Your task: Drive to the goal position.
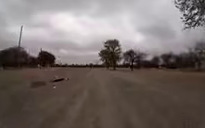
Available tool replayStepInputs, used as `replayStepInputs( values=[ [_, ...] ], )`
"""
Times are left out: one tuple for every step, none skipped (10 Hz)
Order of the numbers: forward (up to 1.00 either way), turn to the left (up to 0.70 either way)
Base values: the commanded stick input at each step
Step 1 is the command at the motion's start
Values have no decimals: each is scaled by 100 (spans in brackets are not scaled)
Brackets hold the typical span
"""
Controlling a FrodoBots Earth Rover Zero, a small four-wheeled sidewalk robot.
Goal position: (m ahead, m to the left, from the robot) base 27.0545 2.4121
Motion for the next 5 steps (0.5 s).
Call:
replayStepInputs(
  values=[
    [70, -1],
    [70, -1],
    [70, -1],
    [70, -1],
    [70, -1]
  ],
)
